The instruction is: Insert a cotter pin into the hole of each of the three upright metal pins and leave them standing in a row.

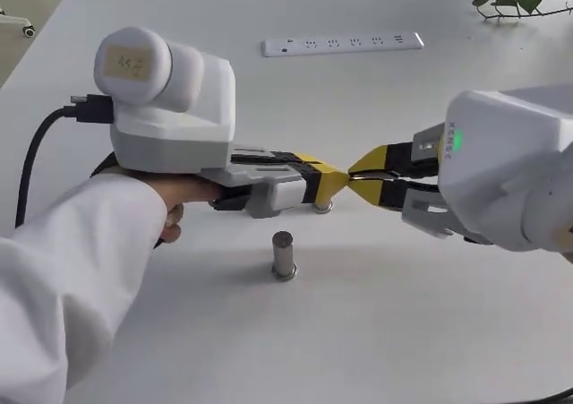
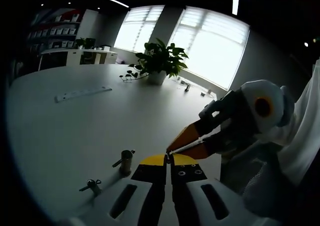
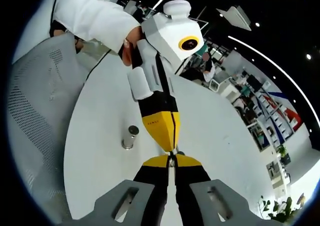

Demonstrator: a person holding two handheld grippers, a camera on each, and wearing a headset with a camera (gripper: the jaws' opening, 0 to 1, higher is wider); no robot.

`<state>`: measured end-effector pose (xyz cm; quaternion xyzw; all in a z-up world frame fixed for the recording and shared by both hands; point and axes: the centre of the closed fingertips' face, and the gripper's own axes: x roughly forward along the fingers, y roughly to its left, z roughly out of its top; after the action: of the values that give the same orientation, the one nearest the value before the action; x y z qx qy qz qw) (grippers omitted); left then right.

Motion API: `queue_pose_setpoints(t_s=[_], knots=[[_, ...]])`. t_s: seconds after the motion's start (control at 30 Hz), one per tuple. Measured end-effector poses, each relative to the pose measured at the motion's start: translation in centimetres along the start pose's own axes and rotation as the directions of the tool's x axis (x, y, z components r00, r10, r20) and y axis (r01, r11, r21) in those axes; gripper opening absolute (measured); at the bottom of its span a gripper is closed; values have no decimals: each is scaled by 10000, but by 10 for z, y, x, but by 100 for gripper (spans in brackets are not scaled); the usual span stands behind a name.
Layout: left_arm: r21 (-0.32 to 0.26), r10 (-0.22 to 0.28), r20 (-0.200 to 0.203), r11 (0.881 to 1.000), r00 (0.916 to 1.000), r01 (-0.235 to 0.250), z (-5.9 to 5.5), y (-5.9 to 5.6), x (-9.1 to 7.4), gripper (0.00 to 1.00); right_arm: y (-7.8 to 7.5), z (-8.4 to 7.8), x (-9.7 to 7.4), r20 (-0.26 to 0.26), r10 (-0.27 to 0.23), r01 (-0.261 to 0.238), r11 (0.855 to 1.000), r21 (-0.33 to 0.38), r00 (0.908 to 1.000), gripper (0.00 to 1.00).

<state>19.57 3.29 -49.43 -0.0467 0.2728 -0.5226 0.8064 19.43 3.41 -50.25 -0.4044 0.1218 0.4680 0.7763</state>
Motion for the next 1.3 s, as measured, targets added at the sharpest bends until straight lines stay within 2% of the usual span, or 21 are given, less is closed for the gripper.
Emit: queue_pose_setpoints(t_s=[0.13,0.2,0.23,0.27,0.33,0.37,0.4,0.47,0.5,0.53,0.57,0.6,0.63,0.67,0.77,0.9,0.97,1.1,1.17,1.23,1.3], knots=[[277,217,-217,9994,9995,-211,-5,4,-6,0,-2,-13,-1,-190,19,-3,9965,836,9998,13],[373,170,-263,9992,9995,-160,-7,3,-9,0,0,-13,-1,48,283,-286,9933,1116,9996,11],[422,180,-278,9990,9995,-169,-8,3,-10,0,6,-15,-2,145,634,-651,9770,2029,9979,11],[621,211,-252,9979,9995,-195,-7,4,-11,0,8,-15,-2,360,820,-884,9648,2479,9960,14],[1313,128,-314,9913,9994,-85,-8,3,-14,0,17,-14,-2,938,1515,-1752,9183,3549,9840,19],[1561,93,-385,9877,9992,-32,-9,2,-15,0,19,-11,-2,1408,1698,-2140,8832,4174,9754,22],[1919,2,-412,9814,9992,77,-9,0,-16,0,21,-9,-2,1672,1810,-2386,8586,4537,9692,23],[2738,-248,-392,9612,9989,346,-8,-6,-18,0,24,-6,-3,2234,2031,-2936,7959,5294,9533,25],[3023,-358,-371,9521,9987,454,-7,-9,-19,0,26,-5,-4,2375,2122,-3109,7784,5454,9479,25],[3502,-530,-397,9345,9978,636,-7,-13,-20,0,26,-4,-5,2505,2164,-3232,7664,5551,9436,26],[3755,-635,-401,9239,9972,739,-6,-16,-20,0,26,-3,-6,2622,2138,-3287,7613,5590,9410,27],[3822,-707,-414,9205,9966,812,-6,-17,-21,0,27,-3,-6,2668,2176,-3348,7573,5607,9389,27],[3774,-773,-525,9215,9956,915,-8,-20,-21,0,26,-2,-8,2807,2195,-3467,7417,5741,9344,28],[3802,-792,-543,9201,9954,939,-8,-20,-21,0,26,-2,-8,2845,2189,-3488,7401,5749,9333,28],[4239,-1045,-751,8968,9917,1266,-11,-24,-21,0,29,0,-12,2955,2360,-3687,7364,5673,9258,27],[4489,-1233,-834,8813,9889,1477,-11,-26,-20,0,33,2,-15,3003,2634,-3923,7350,5531,9168,24],[4622,-1338,-907,8721,9869,1607,-11,-28,-19,0,36,6,-18,3165,2746,-4107,7328,5425,9080,22],[4714,-1489,-977,8639,9840,1775,-12,-31,-19,0,41,17,-22,3427,2912,-4373,7401,5109,8932,19],[4661,-1581,-998,8648,9824,1865,-12,-32,-19,0,45,20,-23,3424,3009,-4431,7476,4948,8901,17],[4713,-1703,-1082,8587,9794,2013,-14,-35,-19,0,46,20,-23,3336,3058,-4402,7572,4827,8917,15],[4733,-1767,-1105,8559,9780,2081,-15,-37,-19,0,47,21,-22,3328,3064,-4400,7587,4804,8918,12]])
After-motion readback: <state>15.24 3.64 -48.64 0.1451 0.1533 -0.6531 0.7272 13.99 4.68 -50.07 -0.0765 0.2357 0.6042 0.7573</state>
